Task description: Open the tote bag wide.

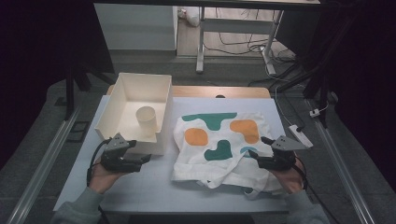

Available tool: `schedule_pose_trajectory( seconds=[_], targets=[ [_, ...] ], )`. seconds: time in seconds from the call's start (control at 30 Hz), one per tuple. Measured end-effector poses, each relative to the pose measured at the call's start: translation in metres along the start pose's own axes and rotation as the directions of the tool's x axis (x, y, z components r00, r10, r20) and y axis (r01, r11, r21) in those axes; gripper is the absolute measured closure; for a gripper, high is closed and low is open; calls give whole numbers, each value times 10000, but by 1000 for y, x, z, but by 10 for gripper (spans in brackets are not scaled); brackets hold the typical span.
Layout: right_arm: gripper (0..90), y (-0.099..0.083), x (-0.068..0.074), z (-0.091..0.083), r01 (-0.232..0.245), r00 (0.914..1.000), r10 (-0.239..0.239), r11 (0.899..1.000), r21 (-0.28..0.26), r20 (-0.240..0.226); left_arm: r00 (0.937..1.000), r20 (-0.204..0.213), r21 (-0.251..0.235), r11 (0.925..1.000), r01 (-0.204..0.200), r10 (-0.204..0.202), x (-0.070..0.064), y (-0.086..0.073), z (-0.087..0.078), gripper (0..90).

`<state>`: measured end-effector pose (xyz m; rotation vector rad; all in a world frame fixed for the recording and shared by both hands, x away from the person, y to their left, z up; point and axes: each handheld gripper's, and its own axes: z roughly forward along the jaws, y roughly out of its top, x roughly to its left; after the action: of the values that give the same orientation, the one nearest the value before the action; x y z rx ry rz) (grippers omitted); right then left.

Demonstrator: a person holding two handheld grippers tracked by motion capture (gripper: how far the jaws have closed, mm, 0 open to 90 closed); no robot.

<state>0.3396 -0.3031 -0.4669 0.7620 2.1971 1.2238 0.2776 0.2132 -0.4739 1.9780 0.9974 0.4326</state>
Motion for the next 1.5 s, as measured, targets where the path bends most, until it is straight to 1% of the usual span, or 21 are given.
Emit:
schedule_pose_trajectory(
  seconds=[0.03, 0.1, 0.17, 0.2, 0.33, 0.4, 0.53, 0.6, 0.73, 0.9, 1.0, 1.07, 1.13, 1.23, 1.37, 1.43, 1.5],
  targets=[
    [270, 0, 0, 2, 3, 10000, -3, 10000, 33, -51, 10000, -76, -11, 10000, -45, 45, 0, 0, -1, 184],
    [270, -1, 1, 3, 79, 9999, -77, 9999, 127, -117, 9999, -149, -22, 10000, -6, 5, 0, 0, -3, 184],
    [270, 1, 3, 2, 69, 9999, -68, 10000, 32, -143, 9999, -88, -71, 10000, 53, -53, -2, 1, -4, 184],
    [270, 1, 3, 2, 69, 9999, -68, 10000, 32, -143, 10000, -28, -81, 10000, 18, -19, -4, 2, -5, 184],
    [272, 4, 3, 0, 48, 9998, -51, 9999, -165, -186, 9990, 156, -180, 9989, -421, 424, -16, 6, -9, 187],
    [272, 4, 3, 1, -19, 9997, 14, 9998, -206, -239, 9983, 251, -203, 9984, -530, 535, -21, 7, -10, 189],
    [274, 6, 5, 3, 64, 9995, -72, 9997, -238, -307, 9962, 400, -235, 9968, -768, 777, -31, 9, -13, 195],
    [274, 7, 6, 3, 78, 9995, -85, 9997, -238, -320, 9958, 451, -259, 9966, -784, 795, -34, 10, -13, 197],
    [276, 9, 6, 5, 125, 9992, -134, 9996, -255, -373, 9946, 603, -169, 9964, -831, 839, -39, 10, -8, 201],
    [276, 10, 7, 8, 137, 9988, -148, 9996, -238, -457, 9911, 824, -7, 9944, -1052, 1049, -45, 12, 1, 206],
    [276, 10, 8, 8, 166, 9985, -175, 9997, -186, -513, 9890, 980, 52, 9937, -1120, 1110, -48, 14, 6, 217],
    [276, 10, 8, 7, 238, 9987, -248, 9995, -219, -451, 9867, 1119, 115, 9927, -1203, 1183, -51, 15, 10, 220],
    [277, 11, 7, 4, 89, 9989, -104, 9994, -340, -448, 9837, 1191, 183, 9903, -1380, 1348, -56, 17, 14, 221],
    [278, 12, 7, 4, 83, 9989, -99, 9994, -336, -464, 9789, 1334, 232, 9870, -1593, 1549, -61, 20, 20, 222],
    [277, 12, 10, 7, 183, 9984, -198, 9995, -275, -539, 9717, 1509, 359, 9813, -1892, 1818, -68, 24, 30, 222],
    [277, 13, 12, 8, 298, 9979, -311, 9993, -238, -564, 9690, 1593, 424, 9794, -1976, 1886, -71, 26, 36, 222],
    [277, 14, 13, 8, 309, 9978, -323, 9992, -249, -575, 9645, 1708, 478, 9760, -2123, 2014, -74, 28, 41, 222]
  ],
)
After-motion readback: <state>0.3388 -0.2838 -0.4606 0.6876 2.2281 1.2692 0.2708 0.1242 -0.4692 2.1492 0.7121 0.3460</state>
